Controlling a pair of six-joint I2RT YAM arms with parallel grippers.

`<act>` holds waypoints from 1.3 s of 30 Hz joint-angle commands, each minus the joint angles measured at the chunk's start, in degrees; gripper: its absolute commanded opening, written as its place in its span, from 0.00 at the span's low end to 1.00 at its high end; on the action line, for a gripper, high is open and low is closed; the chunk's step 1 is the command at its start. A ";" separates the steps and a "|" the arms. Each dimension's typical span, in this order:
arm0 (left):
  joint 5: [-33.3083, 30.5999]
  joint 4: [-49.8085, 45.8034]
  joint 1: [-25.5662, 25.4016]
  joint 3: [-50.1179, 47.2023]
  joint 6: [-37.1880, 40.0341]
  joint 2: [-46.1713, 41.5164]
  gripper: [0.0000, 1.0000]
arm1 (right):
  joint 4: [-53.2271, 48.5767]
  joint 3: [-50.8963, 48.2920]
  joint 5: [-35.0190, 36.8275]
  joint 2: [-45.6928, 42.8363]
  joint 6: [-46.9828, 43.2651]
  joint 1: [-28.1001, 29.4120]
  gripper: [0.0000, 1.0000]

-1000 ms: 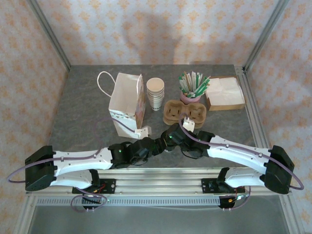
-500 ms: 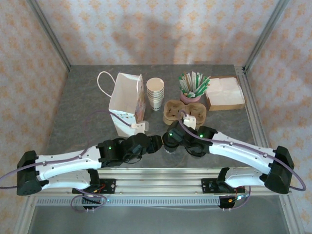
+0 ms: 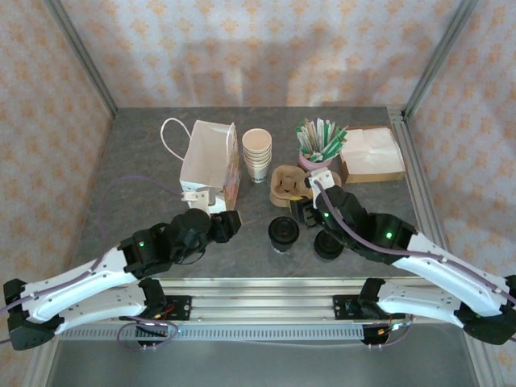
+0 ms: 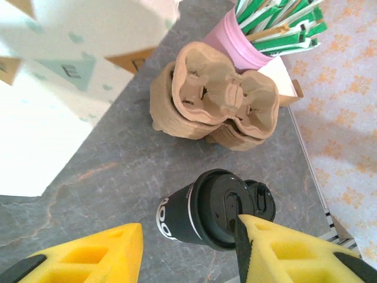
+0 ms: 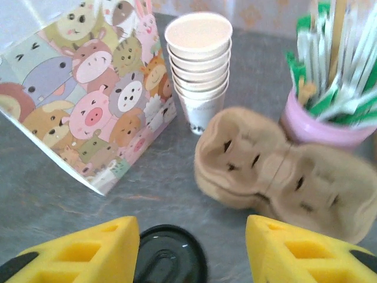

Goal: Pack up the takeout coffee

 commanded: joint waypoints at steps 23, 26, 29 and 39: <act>2.24 -8.71 22.44 -2.73 11.18 -20.49 0.52 | -11.90 11.04 -25.80 26.65 -74.51 -27.26 0.48; 1.97 -8.99 22.43 -2.86 12.19 -22.89 0.52 | -10.07 10.45 -25.54 28.57 -75.50 -27.51 0.47; 1.11 -10.04 22.43 -2.68 13.00 -24.48 0.53 | -7.11 9.18 -25.53 30.10 -75.66 -27.85 0.48; 0.21 -11.06 22.43 -3.71 14.75 -27.45 0.55 | -1.38 8.43 -20.29 35.39 -75.06 -28.77 0.51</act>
